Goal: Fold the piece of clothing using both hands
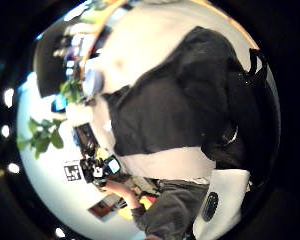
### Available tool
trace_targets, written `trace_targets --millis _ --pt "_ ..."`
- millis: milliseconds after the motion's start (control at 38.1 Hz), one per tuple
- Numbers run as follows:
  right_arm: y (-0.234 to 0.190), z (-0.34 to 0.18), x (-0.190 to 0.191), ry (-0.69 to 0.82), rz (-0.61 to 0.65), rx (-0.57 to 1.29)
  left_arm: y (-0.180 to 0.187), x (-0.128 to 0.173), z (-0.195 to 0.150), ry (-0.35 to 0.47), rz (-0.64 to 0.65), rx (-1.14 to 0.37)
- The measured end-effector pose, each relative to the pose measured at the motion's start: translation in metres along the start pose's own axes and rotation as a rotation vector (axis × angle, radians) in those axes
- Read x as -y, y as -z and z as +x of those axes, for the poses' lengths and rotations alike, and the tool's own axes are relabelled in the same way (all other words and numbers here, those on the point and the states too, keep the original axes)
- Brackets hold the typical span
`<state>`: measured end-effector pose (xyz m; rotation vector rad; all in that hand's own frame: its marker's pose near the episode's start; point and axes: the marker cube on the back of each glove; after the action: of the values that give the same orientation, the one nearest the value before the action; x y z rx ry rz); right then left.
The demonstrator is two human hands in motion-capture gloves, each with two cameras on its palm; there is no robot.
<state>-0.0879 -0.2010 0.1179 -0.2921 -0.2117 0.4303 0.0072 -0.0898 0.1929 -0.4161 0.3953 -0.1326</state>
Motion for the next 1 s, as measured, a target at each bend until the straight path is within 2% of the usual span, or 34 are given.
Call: trace_targets --millis 105,157,262,315,367,419,472,655,891,996 --pt "0.006 -0.083 -0.017 0.201 0.203 0.008 0.025 -0.004 -0.016 0.016 0.103 -0.042" --pt "-0.004 -0.126 -0.030 0.283 0.243 -0.002 0.040 -0.015 -0.023 0.036 0.153 -0.058" --pt "-0.058 -0.208 -0.047 0.418 0.193 -0.062 0.061 -0.036 -0.035 0.066 0.224 -0.079" --pt "-0.088 -0.239 -0.065 0.447 0.107 -0.104 0.066 -0.045 -0.040 0.067 0.243 -0.075" --pt "-0.112 -0.256 -0.099 0.438 0.000 -0.142 0.069 -0.055 -0.046 0.062 0.247 -0.061" --pt "-0.130 -0.269 -0.128 0.436 -0.070 -0.148 0.069 -0.066 -0.050 0.059 0.240 -0.043" --pt "-0.143 -0.279 -0.138 0.452 -0.094 -0.132 0.069 -0.073 -0.053 0.057 0.236 -0.030" --pt "-0.169 -0.303 -0.157 0.637 -0.046 0.025 0.070 -0.097 -0.060 0.049 0.218 -0.031" --pt "-0.144 -0.289 -0.172 0.800 -0.076 0.255 0.067 -0.111 -0.037 -0.017 0.230 -0.004" --pt "-0.126 -0.271 -0.163 0.789 0.009 0.229 0.063 -0.121 -0.027 -0.049 0.223 0.030"
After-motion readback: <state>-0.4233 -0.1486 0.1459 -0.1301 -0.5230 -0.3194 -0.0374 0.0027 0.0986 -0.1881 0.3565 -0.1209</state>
